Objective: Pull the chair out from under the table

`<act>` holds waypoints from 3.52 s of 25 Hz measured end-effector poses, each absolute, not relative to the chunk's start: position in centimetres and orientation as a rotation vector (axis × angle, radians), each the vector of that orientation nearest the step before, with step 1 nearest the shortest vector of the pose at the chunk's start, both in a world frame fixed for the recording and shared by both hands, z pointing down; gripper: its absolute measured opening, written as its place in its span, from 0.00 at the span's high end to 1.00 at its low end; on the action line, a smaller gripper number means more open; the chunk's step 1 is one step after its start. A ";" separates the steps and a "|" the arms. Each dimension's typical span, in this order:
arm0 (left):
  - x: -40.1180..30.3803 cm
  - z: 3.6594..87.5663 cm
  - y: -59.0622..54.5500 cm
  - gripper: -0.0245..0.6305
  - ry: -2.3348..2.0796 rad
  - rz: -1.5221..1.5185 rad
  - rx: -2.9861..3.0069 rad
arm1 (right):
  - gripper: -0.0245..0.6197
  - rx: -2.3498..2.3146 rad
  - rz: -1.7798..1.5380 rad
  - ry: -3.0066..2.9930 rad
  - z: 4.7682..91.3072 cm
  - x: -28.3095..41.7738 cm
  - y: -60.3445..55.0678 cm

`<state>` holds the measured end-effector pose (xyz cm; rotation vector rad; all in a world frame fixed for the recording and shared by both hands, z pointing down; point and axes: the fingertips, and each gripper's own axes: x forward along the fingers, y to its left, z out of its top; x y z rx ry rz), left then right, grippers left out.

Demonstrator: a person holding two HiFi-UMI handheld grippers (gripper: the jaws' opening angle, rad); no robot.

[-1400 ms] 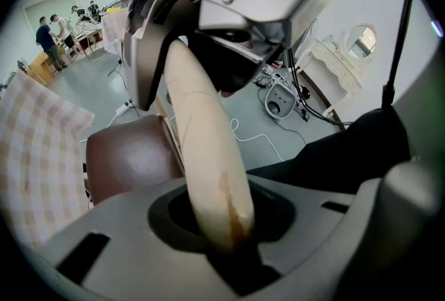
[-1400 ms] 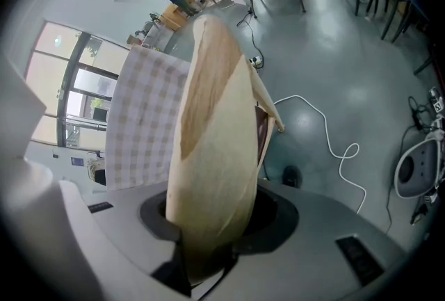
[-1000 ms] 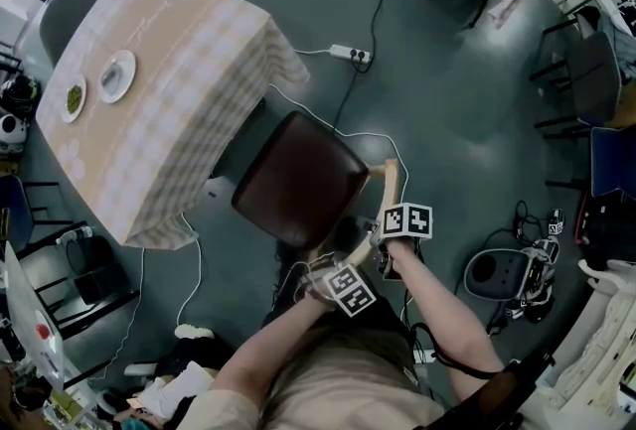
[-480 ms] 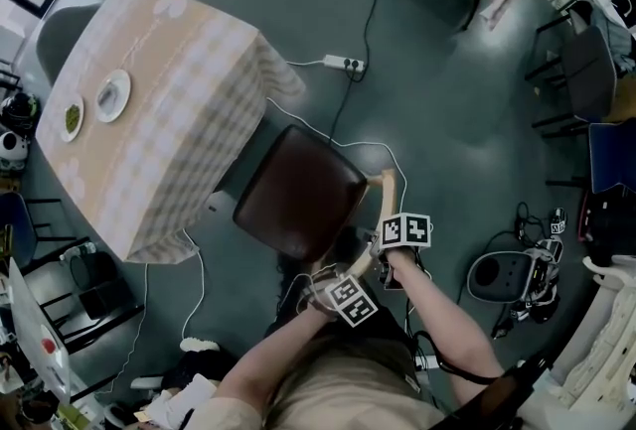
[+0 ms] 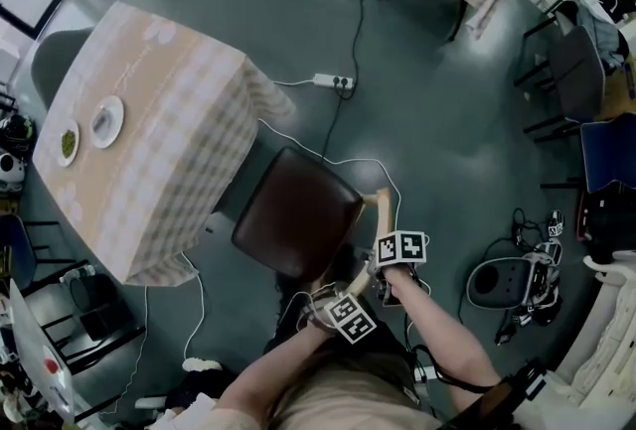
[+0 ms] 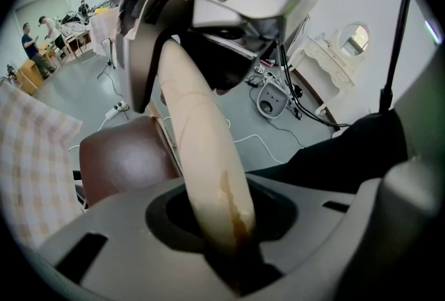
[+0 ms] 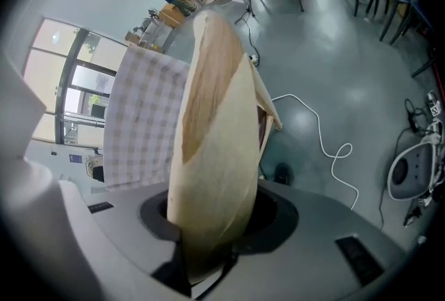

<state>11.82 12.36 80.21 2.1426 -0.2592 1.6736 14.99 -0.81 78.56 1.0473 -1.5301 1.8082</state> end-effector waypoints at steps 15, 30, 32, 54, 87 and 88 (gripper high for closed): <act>14.0 80.2 13.4 0.76 -0.185 1.664 2.166 | 0.71 1.043 1.804 -1.494 78.7 17.2 0.2; 14.8 80.0 12.8 0.76 -0.179 1.636 2.145 | 0.72 1.086 1.802 -1.503 78.8 18.1 -0.5; 14.7 79.7 12.8 0.76 -0.180 1.619 2.138 | 0.72 1.087 1.796 -1.504 78.7 17.9 -0.6; 15.6 79.3 14.7 0.74 -0.079 1.632 2.113 | 0.74 1.220 1.834 -1.470 78.8 19.9 1.0; 8.3 69.7 5.5 0.47 -0.428 1.151 2.132 | 0.52 1.778 1.756 -1.461 68.1 29.7 3.2; 7.0 69.0 4.9 0.47 -0.447 1.121 2.130 | 0.52 1.811 1.717 -1.475 66.9 29.4 3.4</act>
